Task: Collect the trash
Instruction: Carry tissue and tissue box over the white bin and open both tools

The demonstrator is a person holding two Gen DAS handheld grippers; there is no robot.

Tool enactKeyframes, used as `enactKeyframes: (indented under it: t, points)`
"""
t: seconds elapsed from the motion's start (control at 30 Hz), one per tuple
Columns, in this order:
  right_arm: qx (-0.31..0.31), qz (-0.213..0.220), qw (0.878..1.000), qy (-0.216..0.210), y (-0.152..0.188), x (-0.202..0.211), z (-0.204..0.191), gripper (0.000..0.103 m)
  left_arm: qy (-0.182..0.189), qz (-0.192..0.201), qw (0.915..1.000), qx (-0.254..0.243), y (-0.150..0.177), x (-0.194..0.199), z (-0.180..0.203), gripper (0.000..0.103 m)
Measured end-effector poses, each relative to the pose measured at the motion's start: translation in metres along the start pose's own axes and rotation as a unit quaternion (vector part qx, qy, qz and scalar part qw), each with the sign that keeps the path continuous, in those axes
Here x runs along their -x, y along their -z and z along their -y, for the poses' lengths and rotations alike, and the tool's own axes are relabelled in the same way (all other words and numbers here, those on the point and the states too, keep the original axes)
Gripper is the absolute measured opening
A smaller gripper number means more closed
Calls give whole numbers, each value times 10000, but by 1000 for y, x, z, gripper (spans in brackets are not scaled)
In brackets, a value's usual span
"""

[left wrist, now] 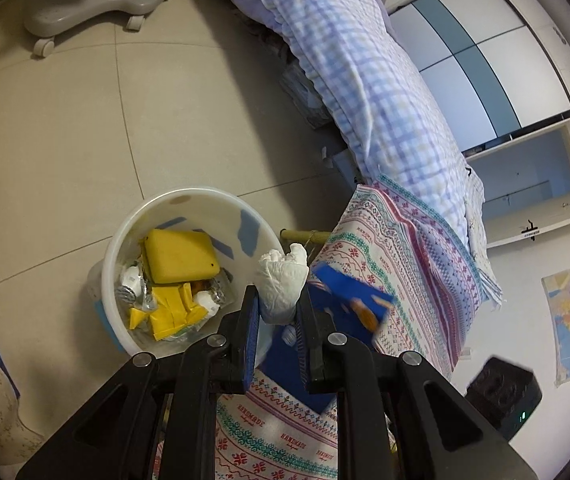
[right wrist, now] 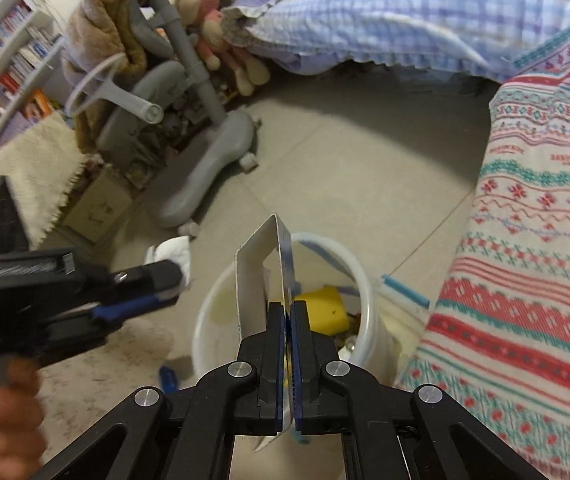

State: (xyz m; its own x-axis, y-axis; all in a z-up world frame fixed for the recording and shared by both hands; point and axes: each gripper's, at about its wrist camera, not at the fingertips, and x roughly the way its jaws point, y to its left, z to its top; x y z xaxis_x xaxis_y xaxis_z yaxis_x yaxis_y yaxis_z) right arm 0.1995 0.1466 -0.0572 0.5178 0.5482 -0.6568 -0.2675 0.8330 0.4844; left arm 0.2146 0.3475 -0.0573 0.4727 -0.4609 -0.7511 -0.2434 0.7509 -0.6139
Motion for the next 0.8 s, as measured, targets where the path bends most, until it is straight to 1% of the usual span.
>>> enactKeyframes:
  t: [0.07,0.13,0.2,0.27,0.3,0.37,0.53,0.6,0.63,0.67,0.7,0.73,0.8]
  points:
    - [37,-67,9997,213,-5,-14,-4,4,-13,-8,10000,-38,0,-1,2,18]
    - [102,-302,9986,425,-6,-29,-5,7,-11,-61,10000,-17,-1,-4,2,18]
    - [146,-496,9972,545,-4,-42,-7,23,-25,-110,9999,16,-1,-7,0,18]
    - [182,-535,9967,575,-1,-45,-7,33,-32,-142,9999,19,-2,-8,-1,18]
    - [191,-511,9969,571,1,-43,-7,35,-35,-141,9999,7,-2,-9,-1,18]
    - [167,-488,9975,486,5,-39,-3,35,-59,-148,9999,-31,-1,-9,0,18]
    - [71,-401,9980,485,12,-20,10,36,-109,-379,9991,-184,2,-21,6,19]
    - [64,-337,9982,493,11,-10,15,36,-178,-485,9984,-239,4,-27,9,26]
    - [52,-296,9983,499,11,-3,18,36,-252,-576,9977,-255,4,-31,9,36]
    - [38,-257,9984,494,12,5,21,37,-332,-633,9971,-250,5,-32,7,42]
    - [19,-217,9986,484,12,14,25,38,-433,-660,9967,-214,6,-34,5,54]
    - [6,-189,9987,483,11,19,27,39,-513,-653,9964,-155,6,-34,3,58]
    - [-37,-88,9986,514,12,35,34,40,-567,-612,9965,-83,4,-33,-1,58]
